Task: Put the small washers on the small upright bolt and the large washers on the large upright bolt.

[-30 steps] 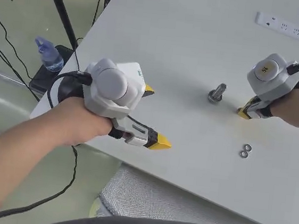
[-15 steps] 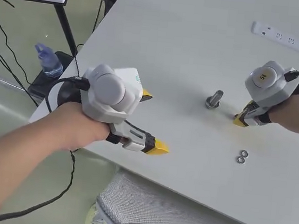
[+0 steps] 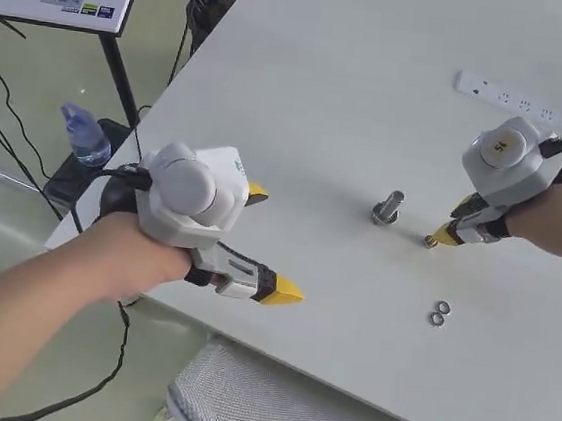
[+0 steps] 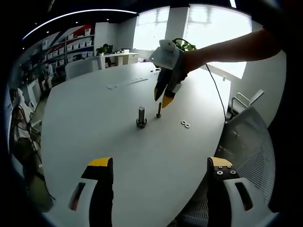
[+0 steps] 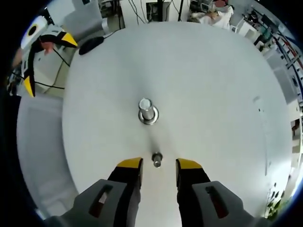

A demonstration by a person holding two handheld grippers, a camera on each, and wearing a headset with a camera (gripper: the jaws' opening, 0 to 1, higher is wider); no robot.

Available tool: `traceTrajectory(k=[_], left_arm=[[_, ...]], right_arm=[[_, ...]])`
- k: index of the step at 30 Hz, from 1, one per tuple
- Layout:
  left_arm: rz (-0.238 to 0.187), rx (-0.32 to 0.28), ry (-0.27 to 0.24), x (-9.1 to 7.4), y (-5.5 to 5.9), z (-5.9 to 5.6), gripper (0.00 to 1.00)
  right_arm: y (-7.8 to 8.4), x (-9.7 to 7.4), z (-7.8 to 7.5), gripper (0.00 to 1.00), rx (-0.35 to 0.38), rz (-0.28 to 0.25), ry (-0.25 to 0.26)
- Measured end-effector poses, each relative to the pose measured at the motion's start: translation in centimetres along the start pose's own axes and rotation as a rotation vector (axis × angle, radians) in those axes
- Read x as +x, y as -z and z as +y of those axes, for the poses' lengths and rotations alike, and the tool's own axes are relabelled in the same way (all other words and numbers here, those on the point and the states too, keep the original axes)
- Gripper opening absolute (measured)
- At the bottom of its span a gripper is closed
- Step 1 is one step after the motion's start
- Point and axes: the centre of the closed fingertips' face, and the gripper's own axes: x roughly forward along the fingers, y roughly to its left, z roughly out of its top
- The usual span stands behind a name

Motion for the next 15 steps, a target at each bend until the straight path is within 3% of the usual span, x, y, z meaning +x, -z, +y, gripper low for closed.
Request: traceTrajectory(k=[15], left_arm=[[-0.012, -0.008, -0.036, -0.4, -1.2, 0.2, 0.88]], right_arm=[[-0.2, -2.5, 0.2, 0.29, 0.003, -0.047, 0.01]])
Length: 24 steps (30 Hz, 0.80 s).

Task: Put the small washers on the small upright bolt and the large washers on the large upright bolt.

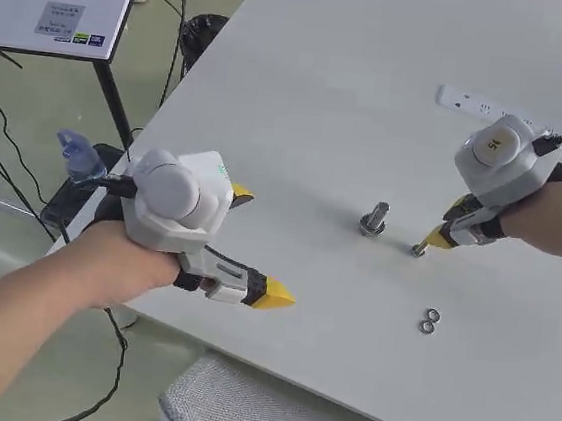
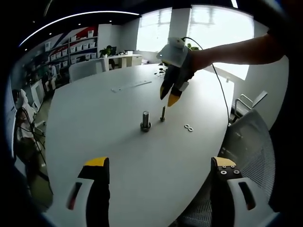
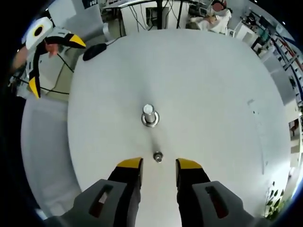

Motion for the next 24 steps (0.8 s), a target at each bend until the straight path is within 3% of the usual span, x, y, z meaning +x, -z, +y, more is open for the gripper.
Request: traceTrajectory(k=[8, 15, 24], left_arm=[[-0.012, -0.029, -0.014, 0.2, -0.3, -0.6, 0.96], [-0.004, -0.034, -0.023, 0.1, 0.1, -0.8, 0.97], [-0.007, -0.028, -0.033, -0.1, 0.0, -1.0, 0.96]], right_arm=[[1.0, -1.0, 0.1, 0.29, -0.019, 0.004, 0.009], [2.7, -1.1, 0.0, 0.29, -0.028, 0.012, 0.005], [4.1, -1.8, 1.6, 0.29, -0.031, 0.023, -0.002]])
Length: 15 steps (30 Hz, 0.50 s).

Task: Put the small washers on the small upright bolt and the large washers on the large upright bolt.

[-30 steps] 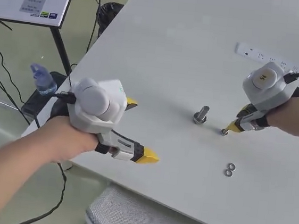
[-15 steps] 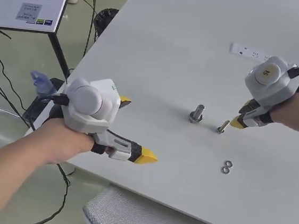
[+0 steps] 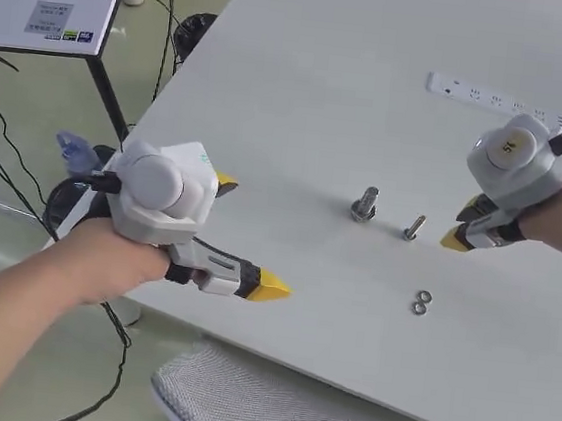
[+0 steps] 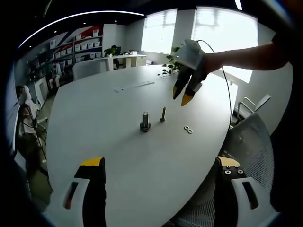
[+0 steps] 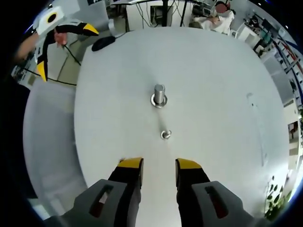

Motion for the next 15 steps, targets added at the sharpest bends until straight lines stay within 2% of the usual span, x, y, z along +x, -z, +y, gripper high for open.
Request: traceTrajectory(k=[5, 15], left_arm=[[-0.01, -0.022, -0.003, -0.2, 0.1, -0.3, 0.95], [-0.006, -0.012, 0.0, -0.2, 0.4, -0.7, 0.93]], right_arm=[[0.7, -0.2, 1.1, 0.29, -0.001, 0.007, -0.007], [1.7, 0.1, 3.4, 0.29, 0.006, 0.018, -0.033]])
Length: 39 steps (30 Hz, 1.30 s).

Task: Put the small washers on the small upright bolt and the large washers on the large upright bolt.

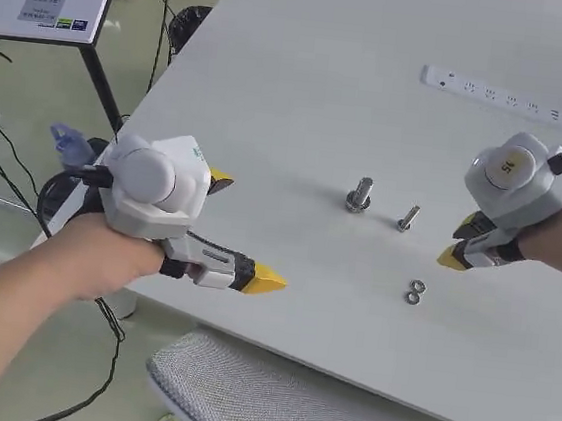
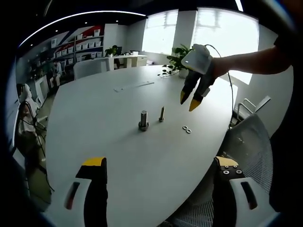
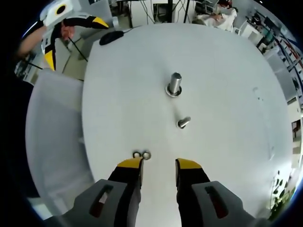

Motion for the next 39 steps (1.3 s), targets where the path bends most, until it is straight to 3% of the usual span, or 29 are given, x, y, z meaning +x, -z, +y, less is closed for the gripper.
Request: traceTrajectory(k=[8, 25, 39], left_arm=[[0.006, 0.011, 0.009, 0.0, 0.2, -0.1, 0.91], [0.026, 0.044, 0.064, -0.3, 0.6, 0.3, 0.89], [0.04, 0.06, 0.095, -0.2, 0.9, 1.1, 0.88]], right_arm=[[0.7, 0.6, 1.2, 0.29, 0.025, 0.008, -0.006], [1.1, 2.2, 2.2, 0.29, 0.212, -0.009, 0.013], [1.3, 4.7, 4.5, 0.27, 0.2, -0.015, -0.005]])
